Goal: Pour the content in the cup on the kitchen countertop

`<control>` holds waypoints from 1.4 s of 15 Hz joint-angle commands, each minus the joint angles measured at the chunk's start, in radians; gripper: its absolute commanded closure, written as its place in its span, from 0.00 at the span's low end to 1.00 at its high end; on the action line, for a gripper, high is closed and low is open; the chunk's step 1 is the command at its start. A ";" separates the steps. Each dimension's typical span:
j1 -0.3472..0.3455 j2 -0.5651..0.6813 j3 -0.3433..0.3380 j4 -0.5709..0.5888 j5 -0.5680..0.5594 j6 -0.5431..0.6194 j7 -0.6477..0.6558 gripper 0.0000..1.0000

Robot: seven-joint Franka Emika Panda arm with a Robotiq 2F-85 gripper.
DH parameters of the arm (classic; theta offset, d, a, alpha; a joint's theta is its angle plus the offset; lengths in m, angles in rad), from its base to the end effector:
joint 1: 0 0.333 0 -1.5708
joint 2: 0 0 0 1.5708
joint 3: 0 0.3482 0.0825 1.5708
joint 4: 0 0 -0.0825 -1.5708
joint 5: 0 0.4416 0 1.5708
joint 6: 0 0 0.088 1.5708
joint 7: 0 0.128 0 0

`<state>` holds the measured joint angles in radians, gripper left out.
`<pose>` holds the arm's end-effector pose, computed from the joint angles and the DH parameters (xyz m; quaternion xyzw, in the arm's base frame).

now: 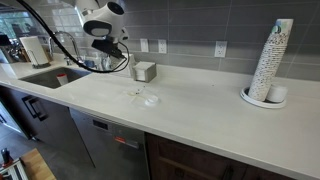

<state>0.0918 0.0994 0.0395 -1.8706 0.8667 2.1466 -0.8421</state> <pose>0.6612 0.1323 0.4847 -0.8905 -0.2484 -0.2044 0.3217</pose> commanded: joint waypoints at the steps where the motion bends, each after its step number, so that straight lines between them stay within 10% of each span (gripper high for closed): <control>1: 0.020 -0.022 0.032 -0.027 -0.233 0.065 0.109 0.99; 15: -0.056 0.024 -0.043 -0.028 -1.137 0.188 0.538 0.99; 21: -0.081 0.115 -0.108 0.002 -1.303 0.251 0.809 0.99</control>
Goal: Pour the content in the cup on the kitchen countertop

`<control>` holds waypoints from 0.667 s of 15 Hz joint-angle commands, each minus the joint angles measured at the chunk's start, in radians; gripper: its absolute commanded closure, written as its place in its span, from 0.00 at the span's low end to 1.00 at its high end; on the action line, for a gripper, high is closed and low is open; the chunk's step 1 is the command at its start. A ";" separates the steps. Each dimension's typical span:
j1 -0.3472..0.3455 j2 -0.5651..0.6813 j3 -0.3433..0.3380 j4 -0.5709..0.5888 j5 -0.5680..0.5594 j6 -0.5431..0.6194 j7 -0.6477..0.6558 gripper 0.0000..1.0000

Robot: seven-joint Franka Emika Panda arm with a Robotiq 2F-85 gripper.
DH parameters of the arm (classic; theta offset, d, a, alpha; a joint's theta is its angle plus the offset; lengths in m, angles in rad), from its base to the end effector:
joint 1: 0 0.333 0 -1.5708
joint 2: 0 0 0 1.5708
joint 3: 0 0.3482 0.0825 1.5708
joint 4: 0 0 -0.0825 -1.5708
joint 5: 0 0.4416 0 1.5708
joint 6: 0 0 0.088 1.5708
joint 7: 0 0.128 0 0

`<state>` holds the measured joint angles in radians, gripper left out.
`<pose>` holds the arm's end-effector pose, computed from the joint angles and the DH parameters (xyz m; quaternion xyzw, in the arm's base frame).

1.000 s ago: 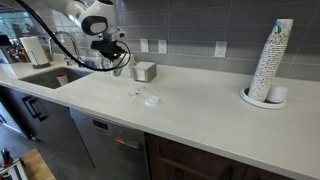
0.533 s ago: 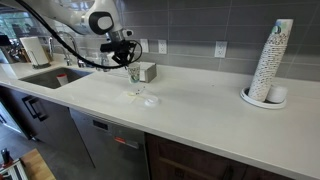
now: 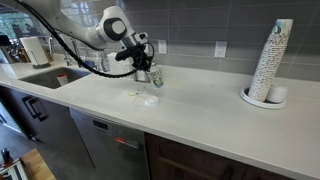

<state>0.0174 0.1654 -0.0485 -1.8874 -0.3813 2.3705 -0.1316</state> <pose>0.6921 -0.0299 0.4390 0.9619 0.1627 0.1418 0.1678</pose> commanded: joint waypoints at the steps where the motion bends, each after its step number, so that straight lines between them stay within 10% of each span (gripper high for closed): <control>1: -0.013 0.066 -0.019 0.028 -0.029 0.032 0.100 0.99; 10: -0.054 0.185 -0.001 0.127 0.139 0.147 0.068 0.99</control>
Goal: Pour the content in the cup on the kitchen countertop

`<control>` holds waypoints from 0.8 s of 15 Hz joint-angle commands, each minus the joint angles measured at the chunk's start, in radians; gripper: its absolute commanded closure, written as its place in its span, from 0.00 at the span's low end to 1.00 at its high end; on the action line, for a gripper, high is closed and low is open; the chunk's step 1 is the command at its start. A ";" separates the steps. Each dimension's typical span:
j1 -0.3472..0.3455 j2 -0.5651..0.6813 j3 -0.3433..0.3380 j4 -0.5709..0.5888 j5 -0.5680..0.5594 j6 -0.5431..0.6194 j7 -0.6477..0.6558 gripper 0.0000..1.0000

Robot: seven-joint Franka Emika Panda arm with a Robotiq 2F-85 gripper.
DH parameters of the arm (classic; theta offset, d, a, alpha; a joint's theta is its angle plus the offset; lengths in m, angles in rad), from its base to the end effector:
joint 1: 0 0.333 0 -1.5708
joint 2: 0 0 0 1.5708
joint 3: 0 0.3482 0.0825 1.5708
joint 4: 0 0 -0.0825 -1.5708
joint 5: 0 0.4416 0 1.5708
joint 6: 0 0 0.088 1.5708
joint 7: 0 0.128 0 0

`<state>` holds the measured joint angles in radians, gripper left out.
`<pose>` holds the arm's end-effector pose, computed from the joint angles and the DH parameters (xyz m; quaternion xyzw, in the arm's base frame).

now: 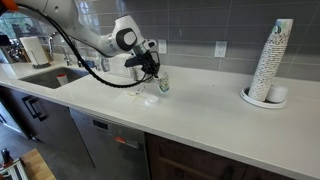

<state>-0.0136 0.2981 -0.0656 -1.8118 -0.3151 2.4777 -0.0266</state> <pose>0.7285 -0.0574 0.3988 0.9721 0.0814 0.1731 0.1361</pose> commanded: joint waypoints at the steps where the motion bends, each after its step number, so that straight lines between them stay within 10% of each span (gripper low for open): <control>1: -0.028 0.067 0.022 0.066 0.102 0.050 -0.051 0.99; 12: -0.054 0.207 0.065 0.208 0.250 0.006 -0.158 0.99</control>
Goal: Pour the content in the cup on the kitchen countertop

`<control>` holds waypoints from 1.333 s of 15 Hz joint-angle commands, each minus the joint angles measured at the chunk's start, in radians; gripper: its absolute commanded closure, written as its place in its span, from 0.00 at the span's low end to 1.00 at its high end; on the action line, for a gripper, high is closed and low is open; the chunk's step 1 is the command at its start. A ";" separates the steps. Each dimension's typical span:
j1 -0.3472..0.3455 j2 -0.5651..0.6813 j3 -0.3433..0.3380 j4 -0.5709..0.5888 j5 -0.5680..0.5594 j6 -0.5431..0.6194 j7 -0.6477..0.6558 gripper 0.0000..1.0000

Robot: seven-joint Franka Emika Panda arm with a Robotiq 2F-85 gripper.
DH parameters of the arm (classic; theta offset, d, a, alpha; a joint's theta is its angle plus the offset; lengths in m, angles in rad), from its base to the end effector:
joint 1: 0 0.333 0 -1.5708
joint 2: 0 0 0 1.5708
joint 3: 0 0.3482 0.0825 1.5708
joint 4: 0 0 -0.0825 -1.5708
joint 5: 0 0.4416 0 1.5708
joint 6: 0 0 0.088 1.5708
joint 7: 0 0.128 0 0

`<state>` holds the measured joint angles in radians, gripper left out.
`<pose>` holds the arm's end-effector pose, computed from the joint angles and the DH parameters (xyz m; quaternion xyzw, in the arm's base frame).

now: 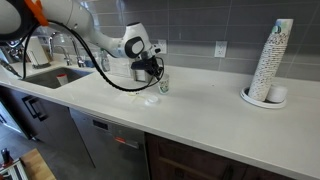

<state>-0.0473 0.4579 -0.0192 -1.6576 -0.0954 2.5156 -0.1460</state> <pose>0.7777 -0.0503 0.3671 0.9766 0.0730 0.1932 0.0598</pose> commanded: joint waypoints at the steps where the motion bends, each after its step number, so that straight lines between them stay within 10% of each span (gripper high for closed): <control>1: -0.021 0.055 0.021 0.062 0.032 -0.037 -0.040 0.99; 4: -0.022 0.072 0.028 0.084 0.033 -0.064 -0.055 0.99; 5: -0.020 0.075 0.029 0.090 0.029 -0.075 -0.060 0.71; 15: -0.013 -0.080 0.070 -0.011 0.098 -0.196 -0.055 0.04; 20: 0.023 -0.315 0.042 -0.251 0.086 -0.185 0.066 0.00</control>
<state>-0.0423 0.3164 0.0402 -1.7134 -0.0073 2.3178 -0.1482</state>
